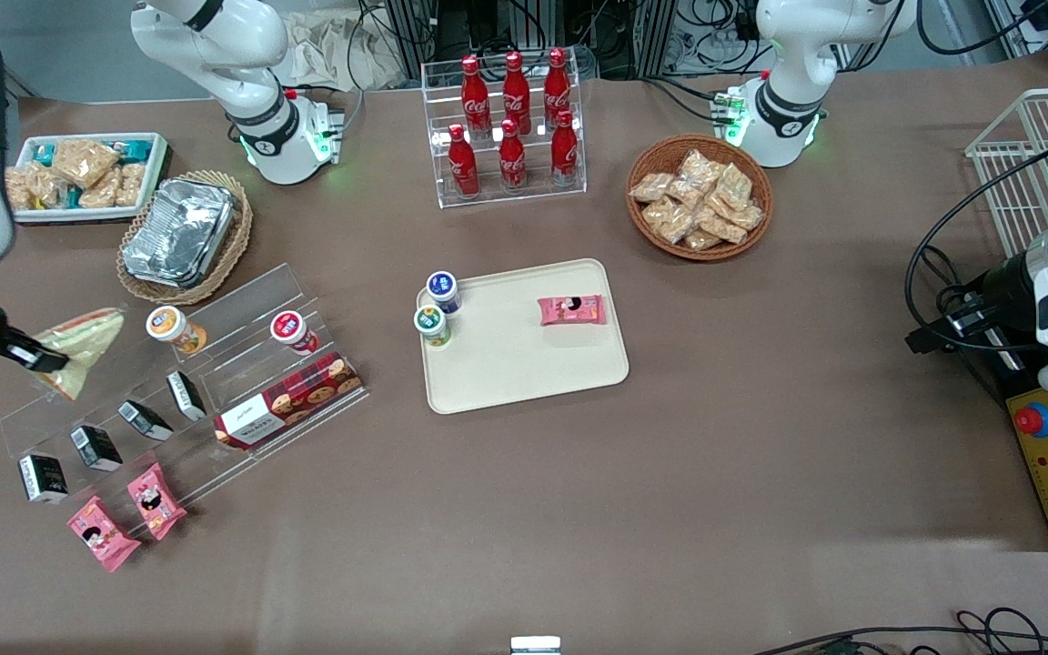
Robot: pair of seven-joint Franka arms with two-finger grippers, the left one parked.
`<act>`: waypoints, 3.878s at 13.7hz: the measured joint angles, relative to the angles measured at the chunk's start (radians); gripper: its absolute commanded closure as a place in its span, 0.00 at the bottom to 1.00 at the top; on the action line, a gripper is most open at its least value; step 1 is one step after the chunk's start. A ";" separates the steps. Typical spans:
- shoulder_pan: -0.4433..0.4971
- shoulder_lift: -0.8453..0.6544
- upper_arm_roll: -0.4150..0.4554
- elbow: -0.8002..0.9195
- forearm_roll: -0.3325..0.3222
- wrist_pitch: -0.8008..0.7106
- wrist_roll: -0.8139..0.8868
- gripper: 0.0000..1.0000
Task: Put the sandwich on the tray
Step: 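Lower the right gripper onto the wrapped sandwich and close on it, then lift the sandwich and carry it over the cream tray, then lower the sandwich onto the tray and open the right gripper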
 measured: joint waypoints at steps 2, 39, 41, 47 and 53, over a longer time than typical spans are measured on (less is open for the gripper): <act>0.014 -0.001 0.004 0.107 0.000 -0.137 0.001 1.00; 0.986 0.585 0.083 0.219 0.022 0.449 1.868 0.00; 0.993 0.591 0.084 0.220 0.021 0.461 1.868 0.00; 1.000 0.579 0.074 0.243 0.020 0.472 1.860 0.00; 0.947 0.422 0.070 0.266 0.020 0.254 1.531 0.00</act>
